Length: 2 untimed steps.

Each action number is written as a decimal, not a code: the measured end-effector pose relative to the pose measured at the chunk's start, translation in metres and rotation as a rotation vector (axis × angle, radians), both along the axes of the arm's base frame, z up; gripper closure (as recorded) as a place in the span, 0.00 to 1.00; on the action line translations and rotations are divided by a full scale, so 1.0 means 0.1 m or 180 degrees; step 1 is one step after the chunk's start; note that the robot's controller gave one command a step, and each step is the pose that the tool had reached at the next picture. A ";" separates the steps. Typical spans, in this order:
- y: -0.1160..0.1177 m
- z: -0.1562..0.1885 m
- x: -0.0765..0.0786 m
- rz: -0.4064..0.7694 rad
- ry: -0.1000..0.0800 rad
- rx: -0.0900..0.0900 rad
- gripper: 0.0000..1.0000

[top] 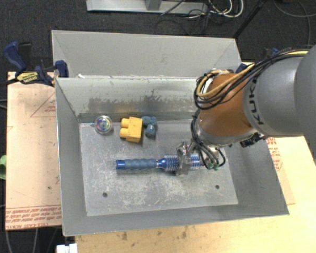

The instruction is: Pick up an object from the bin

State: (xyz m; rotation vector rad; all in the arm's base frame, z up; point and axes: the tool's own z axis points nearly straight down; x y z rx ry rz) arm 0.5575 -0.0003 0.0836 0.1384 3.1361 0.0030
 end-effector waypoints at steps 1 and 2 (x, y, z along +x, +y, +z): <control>0.39 -0.08 0.50 0.0091 -0.0018 -0.0008 1.00; 0.30 1.04 0.63 0.0095 -0.0034 -0.0003 1.00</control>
Offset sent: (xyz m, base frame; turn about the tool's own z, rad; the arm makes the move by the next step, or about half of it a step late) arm 0.0450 0.0383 -0.0136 -0.0236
